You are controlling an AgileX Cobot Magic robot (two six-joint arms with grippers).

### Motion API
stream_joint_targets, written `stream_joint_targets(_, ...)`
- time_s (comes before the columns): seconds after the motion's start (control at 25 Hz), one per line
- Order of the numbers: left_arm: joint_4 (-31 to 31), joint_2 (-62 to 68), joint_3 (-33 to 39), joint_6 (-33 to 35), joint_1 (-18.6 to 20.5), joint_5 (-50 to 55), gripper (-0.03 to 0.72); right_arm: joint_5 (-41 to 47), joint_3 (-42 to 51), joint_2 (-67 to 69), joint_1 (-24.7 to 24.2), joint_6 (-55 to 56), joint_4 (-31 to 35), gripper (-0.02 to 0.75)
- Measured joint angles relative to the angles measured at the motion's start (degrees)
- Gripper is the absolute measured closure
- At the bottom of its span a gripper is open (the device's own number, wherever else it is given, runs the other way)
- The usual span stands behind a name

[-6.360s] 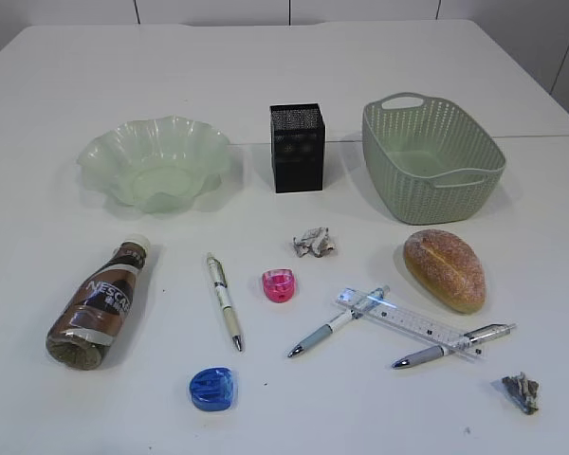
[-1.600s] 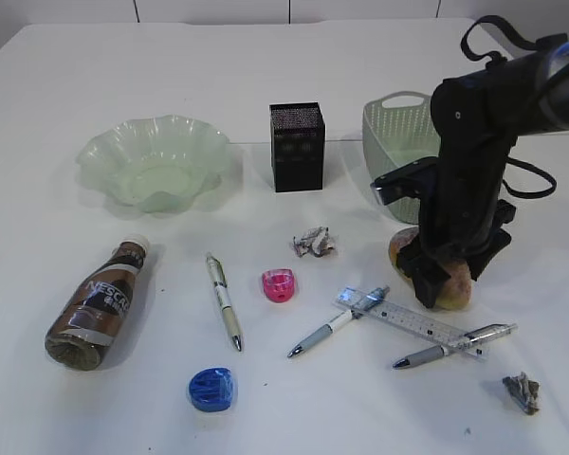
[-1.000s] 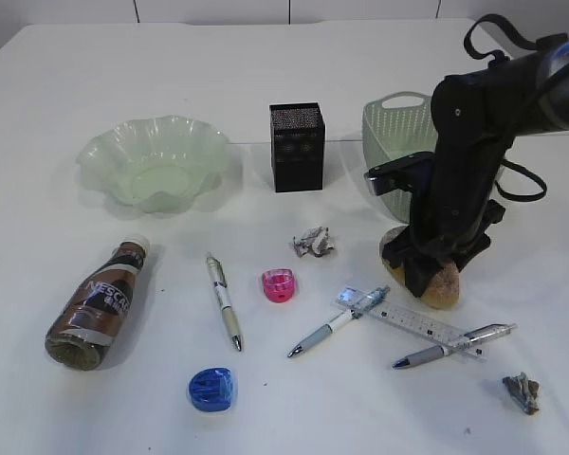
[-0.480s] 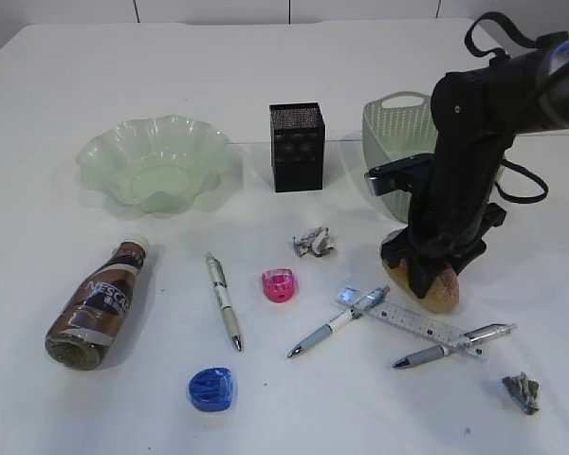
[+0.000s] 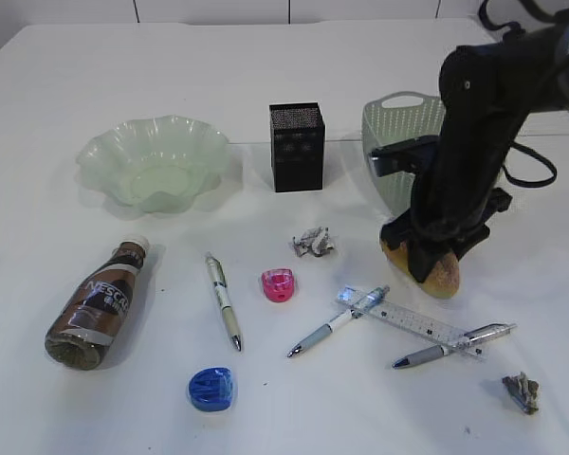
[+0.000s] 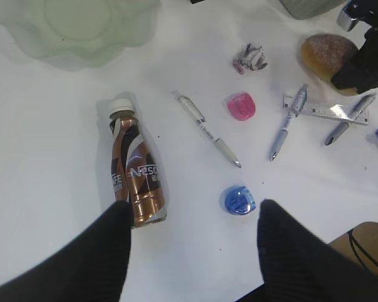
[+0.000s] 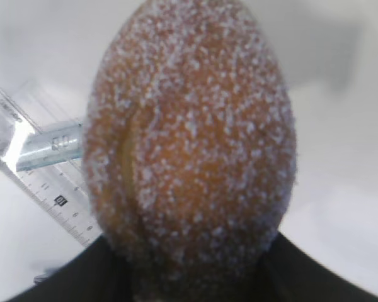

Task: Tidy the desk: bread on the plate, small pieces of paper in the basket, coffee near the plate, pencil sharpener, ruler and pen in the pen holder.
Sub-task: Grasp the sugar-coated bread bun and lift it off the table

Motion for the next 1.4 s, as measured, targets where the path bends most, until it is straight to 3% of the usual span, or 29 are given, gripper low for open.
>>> stream_joint_targets(0.28,-1.2,0.0,0.0,0.0,0.0,0.0,0.253,-1.4,1.77,-5.83,0.0,0.21,1.59,0.425)
stream_joint_targets(0.64,-2.88,0.0,0.0,0.0,0.0,0.0,0.276,-12.74,14.3,-18.39,0.0,-8.21,9.81,0.425)
stream_joint_targets(0.76,-2.97,0.0,0.0,0.0,0.0,0.0,0.282,-13.78,16.49,-22.39,0.0,-16.31,18.2,0.425)
stream_joint_targets(0.8,-2.97,0.0,0.0,0.0,0.0,0.0,0.283,-13.78,16.49,-22.39,0.0,-16.31,18.2,0.425)
stream_joint_targets(0.92,-2.97,0.0,0.0,0.25,0.0,0.0,0.288,-12.51,16.59,-23.47,0.0,-26.62,30.55,0.425)
stream_joint_targets(1.0,-2.97,0.0,0.0,0.69,0.0,-0.55,0.292,-12.51,16.59,-23.47,0.0,-26.62,30.55,0.425)
stream_joint_targets(1.04,-2.97,0.0,0.0,0.97,0.0,-0.89,0.293,-10.27,16.59,-23.49,0.0,-34.73,40.31,0.425)
stream_joint_targets(1.12,-2.97,0.0,0.0,1.82,0.0,-1.88,0.294,-8.57,16.59,-23.49,0.0,-39.4,46.03,0.425)
stream_joint_targets(1.32,-3.09,0.0,0.0,3.4,0.0,-4.68,0.294,-3.34,16.59,-23.49,-0.1,-49.19,55.25,0.425)
stream_joint_targets(1.4,-4.04,0.0,0.0,4.9,0.0,-5.82,0.294,-2.73,16.59,-23.49,-0.11,-49.81,55.86,0.425)
